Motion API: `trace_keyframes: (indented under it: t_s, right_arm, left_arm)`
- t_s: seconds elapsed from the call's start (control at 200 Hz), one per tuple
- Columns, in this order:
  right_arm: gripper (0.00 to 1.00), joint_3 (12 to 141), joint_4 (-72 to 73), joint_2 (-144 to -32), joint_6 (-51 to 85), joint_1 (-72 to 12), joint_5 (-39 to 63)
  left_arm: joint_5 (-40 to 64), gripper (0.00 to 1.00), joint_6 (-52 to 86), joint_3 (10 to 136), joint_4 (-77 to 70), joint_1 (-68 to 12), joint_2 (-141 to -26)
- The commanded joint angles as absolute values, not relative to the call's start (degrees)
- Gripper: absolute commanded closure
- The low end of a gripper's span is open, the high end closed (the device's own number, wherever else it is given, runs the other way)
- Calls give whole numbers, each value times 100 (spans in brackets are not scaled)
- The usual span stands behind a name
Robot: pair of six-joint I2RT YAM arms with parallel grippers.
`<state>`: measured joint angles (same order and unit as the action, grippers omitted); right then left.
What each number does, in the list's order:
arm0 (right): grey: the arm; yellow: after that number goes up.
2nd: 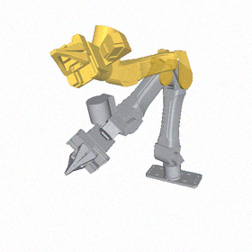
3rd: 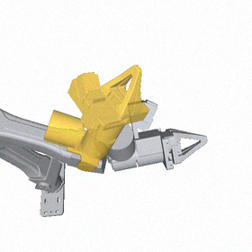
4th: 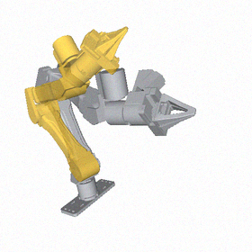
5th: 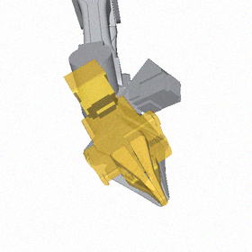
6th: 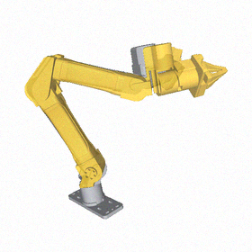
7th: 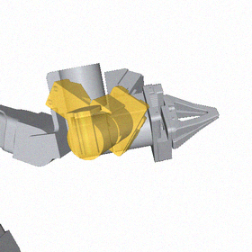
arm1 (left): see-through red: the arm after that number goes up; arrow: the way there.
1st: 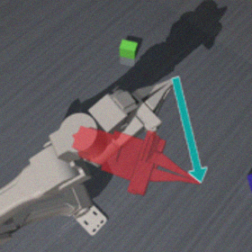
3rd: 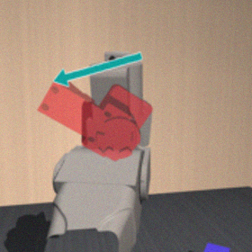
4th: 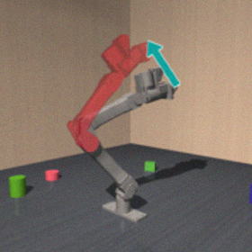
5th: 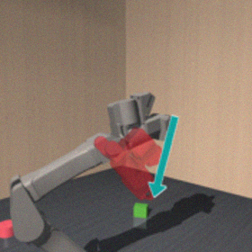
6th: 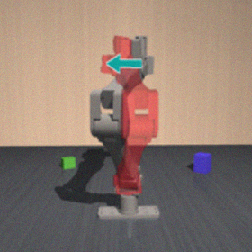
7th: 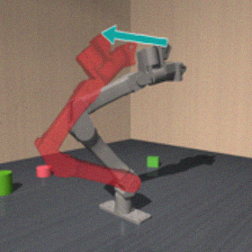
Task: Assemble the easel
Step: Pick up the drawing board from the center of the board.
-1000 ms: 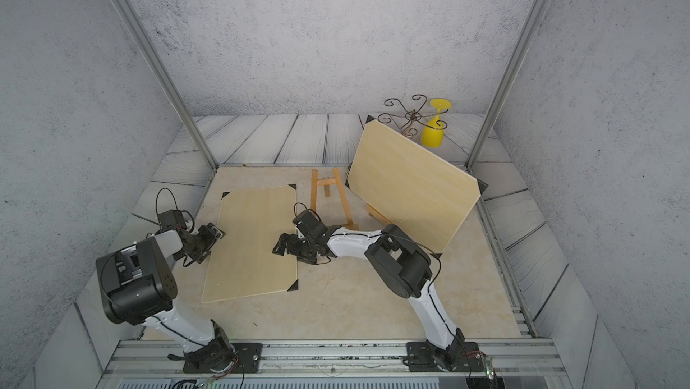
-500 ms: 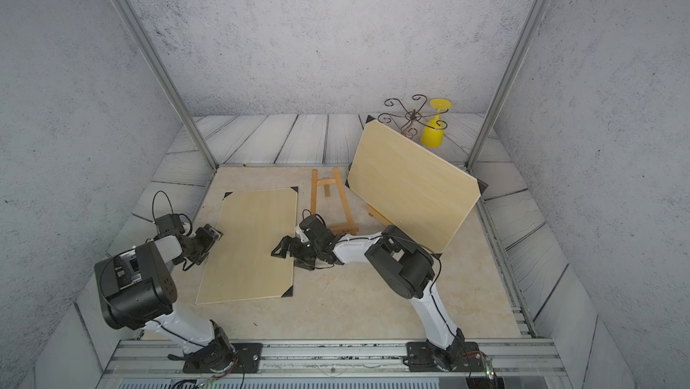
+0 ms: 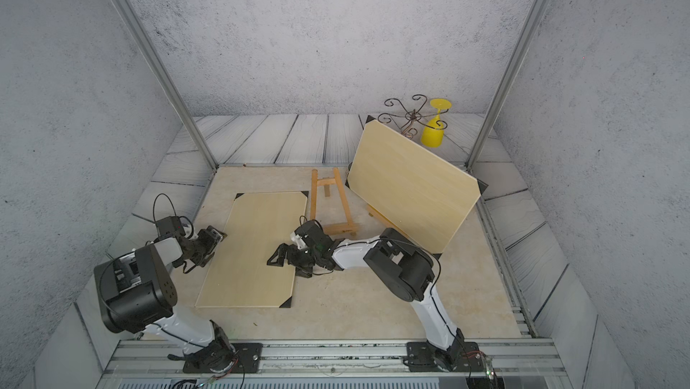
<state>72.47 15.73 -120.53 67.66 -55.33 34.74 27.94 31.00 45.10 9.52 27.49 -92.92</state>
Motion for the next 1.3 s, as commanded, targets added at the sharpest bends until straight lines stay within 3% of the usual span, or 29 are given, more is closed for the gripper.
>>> trace_keyframes:
  t_s: [0.0, 0.535, 1.291]
  right_arm:
    - [4, 7479, 1973, -11351, 6409, -5634, 3541]
    - [57, 7781, 987, -11116, 5808, -5672, 3023]
    - [95, 8533, -671, -10523, 4698, -5805, 2617]
  left_arm:
    - [3313, 18, 3353, 4187, 2410, 2646, -9484]
    - [2987, 18, 3310, 4193, 2656, 2821, -9103]
    - [3029, 18, 3331, 4172, 2848, 2847, -8298]
